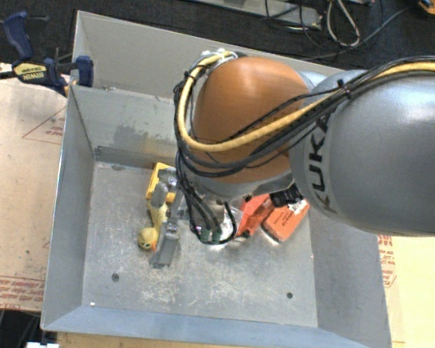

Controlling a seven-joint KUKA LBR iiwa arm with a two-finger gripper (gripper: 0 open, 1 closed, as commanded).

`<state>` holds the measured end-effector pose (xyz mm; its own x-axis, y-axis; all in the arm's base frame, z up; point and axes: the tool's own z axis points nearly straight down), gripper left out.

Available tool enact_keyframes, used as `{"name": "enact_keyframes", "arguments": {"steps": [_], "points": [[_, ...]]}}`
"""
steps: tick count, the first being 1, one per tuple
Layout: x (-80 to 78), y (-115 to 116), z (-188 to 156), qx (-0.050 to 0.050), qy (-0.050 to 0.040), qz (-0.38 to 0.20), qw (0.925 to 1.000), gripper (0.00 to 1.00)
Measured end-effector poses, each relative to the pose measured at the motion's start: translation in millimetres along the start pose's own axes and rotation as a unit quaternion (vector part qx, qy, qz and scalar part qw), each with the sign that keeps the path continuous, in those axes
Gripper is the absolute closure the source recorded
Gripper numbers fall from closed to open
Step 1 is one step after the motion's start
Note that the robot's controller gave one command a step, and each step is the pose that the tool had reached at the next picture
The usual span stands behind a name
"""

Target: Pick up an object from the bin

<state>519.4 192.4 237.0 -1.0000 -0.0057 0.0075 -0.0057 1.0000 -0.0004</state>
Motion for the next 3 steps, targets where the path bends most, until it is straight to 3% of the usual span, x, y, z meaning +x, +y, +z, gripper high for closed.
{"name": "enact_keyframes", "arguments": {"steps": [1, 2, 3], "points": [[-1.8, -1.5, -4.8, -0.001, -0.0039, 0.003, 1.0000, 0.00], [-35.9, -44.5, 123.3, -0.003, -0.0068, 0.047, 0.9989, 0.00], [-55.5, -50.8, 155.6, -0.010, -0.0259, -0.021, 0.9994, 0.00]]}}
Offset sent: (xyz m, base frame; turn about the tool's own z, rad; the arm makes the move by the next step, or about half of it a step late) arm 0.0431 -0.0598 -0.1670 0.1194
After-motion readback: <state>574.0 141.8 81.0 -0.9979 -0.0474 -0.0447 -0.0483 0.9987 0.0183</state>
